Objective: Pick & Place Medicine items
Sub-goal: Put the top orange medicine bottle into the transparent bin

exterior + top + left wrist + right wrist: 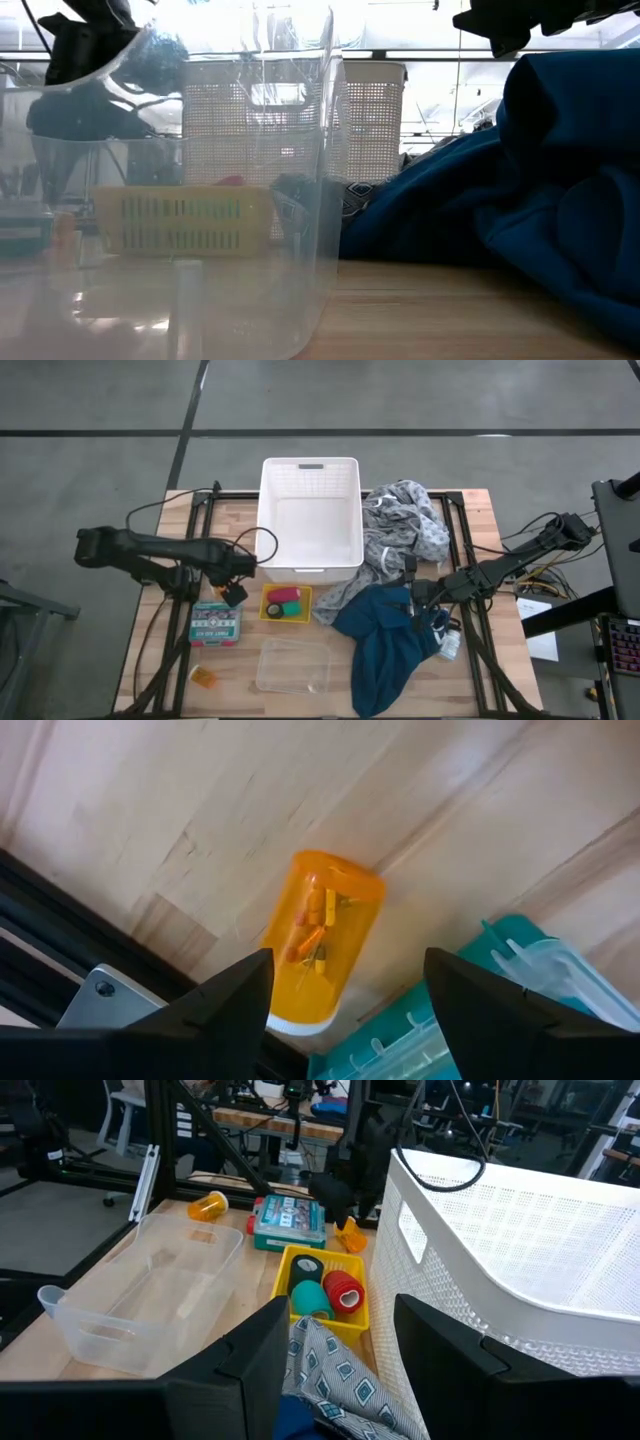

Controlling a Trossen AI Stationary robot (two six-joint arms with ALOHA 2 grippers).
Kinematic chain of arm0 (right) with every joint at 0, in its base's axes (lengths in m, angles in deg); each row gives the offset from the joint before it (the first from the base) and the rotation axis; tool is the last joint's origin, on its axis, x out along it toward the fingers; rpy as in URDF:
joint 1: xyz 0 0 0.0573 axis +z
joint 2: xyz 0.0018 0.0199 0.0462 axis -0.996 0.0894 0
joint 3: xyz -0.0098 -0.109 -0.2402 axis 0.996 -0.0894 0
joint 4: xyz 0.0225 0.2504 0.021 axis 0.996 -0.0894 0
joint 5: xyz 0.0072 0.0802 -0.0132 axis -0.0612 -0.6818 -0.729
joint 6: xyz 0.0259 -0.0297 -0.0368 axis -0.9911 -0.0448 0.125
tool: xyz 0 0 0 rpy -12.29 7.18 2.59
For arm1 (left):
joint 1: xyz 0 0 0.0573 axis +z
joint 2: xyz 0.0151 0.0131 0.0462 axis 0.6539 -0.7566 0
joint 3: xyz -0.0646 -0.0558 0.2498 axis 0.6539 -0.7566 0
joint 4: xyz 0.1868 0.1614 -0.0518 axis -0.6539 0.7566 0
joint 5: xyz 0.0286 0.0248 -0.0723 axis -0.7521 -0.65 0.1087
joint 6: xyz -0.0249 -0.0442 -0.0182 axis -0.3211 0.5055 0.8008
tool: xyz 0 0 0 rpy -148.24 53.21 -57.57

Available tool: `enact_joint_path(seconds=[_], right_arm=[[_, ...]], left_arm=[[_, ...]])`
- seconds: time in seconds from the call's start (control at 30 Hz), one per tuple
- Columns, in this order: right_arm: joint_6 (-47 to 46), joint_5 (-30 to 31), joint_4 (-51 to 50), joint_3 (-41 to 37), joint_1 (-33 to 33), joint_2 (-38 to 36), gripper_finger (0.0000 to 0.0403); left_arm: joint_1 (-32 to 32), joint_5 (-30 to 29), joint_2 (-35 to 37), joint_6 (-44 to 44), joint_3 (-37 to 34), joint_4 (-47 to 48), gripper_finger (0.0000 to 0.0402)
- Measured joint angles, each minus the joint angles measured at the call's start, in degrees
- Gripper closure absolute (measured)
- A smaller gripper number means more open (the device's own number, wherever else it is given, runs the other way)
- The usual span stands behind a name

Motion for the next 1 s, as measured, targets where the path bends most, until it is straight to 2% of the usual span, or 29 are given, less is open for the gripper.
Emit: enact_joint_path(seconds=[0.23, 0.6, 0.87, 1.0], right_arm=[[0.00, 0.02, 0.00, 0.00, 0.01, 0.01, 0.0224], [0.00, 0.00, 0.02, 0.00, -0.01, 0.01, 0.0223], [0.00, 0.02, 0.00, 0.00, 0.01, -0.01, 0.0225], [0.01, 0.00, 0.02, 0.00, 0.01, 0.01, 0.0223]], left_arm=[[0.00, -0.02, -3.12, 0.22, 0.14, -0.46, 0.0148], [-0.01, -1.71, -1.88, 0.75, 0.38, -0.38, 0.0160], [-0.09, -5.49, 5.21, 7.54, 0.60, -0.49, 0.0160], [-0.09, -5.60, 7.71, 15.19, 0.62, 0.87, 0.0159]])
